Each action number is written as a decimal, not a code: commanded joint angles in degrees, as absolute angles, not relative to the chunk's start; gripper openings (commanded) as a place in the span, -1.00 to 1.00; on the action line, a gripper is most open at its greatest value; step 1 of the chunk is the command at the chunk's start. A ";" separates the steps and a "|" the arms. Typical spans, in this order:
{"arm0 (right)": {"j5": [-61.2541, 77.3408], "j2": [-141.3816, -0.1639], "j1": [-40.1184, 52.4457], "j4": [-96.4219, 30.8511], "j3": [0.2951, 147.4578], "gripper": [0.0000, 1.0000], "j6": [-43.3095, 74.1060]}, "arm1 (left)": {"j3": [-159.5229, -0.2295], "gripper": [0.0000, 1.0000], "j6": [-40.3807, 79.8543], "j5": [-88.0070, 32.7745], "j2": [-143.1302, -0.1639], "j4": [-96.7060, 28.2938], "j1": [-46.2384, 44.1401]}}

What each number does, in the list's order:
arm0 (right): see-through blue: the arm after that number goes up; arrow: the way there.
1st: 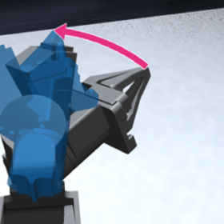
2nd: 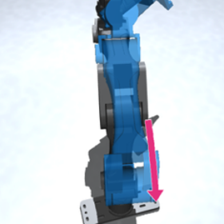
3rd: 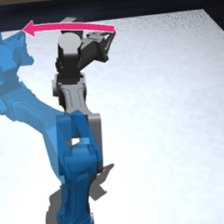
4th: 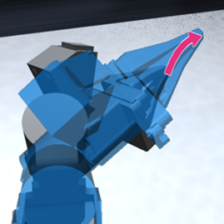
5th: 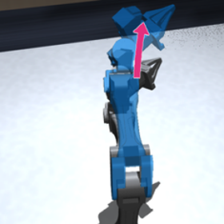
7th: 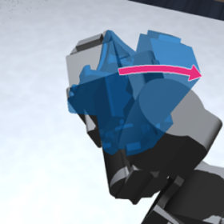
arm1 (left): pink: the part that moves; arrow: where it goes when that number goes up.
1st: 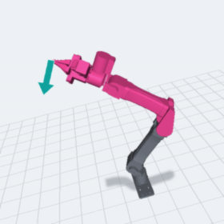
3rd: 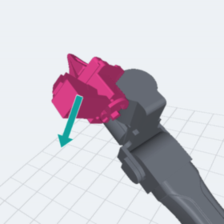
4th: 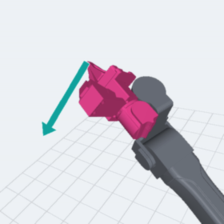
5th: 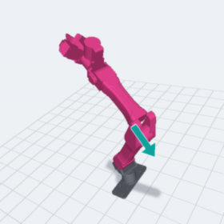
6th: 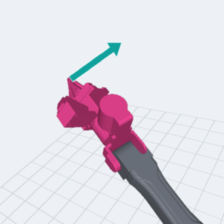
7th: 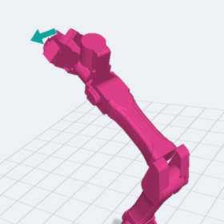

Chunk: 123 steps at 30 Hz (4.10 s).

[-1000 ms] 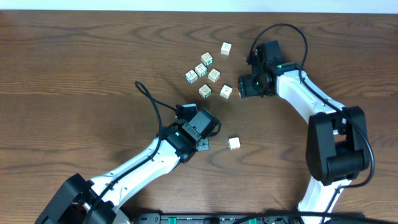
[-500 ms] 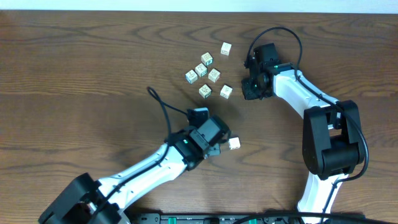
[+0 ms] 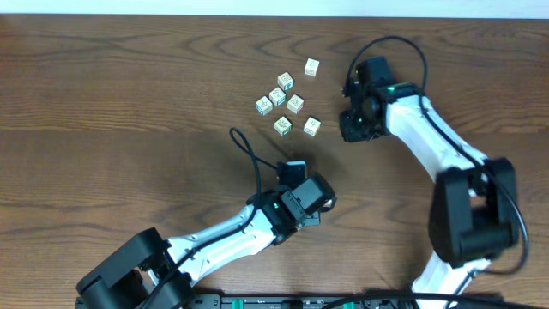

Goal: Lift 5 blocks

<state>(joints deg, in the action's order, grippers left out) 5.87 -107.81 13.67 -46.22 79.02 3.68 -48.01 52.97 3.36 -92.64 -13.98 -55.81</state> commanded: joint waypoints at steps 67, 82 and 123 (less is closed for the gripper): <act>11.38 -92.97 22.06 -50.74 58.70 0.24 10.24 | -50.65 0.65 23.57 -3.20 -86.85 -11.60 -21.17; 5.65 -92.27 20.53 -55.86 74.00 0.74 7.22 | -62.94 0.65 19.88 -6.02 -105.38 -9.52 -21.23; 13.43 -119.55 19.07 -32.45 82.96 0.45 1.93 | -78.78 0.65 10.94 -0.38 -116.49 -6.94 -16.01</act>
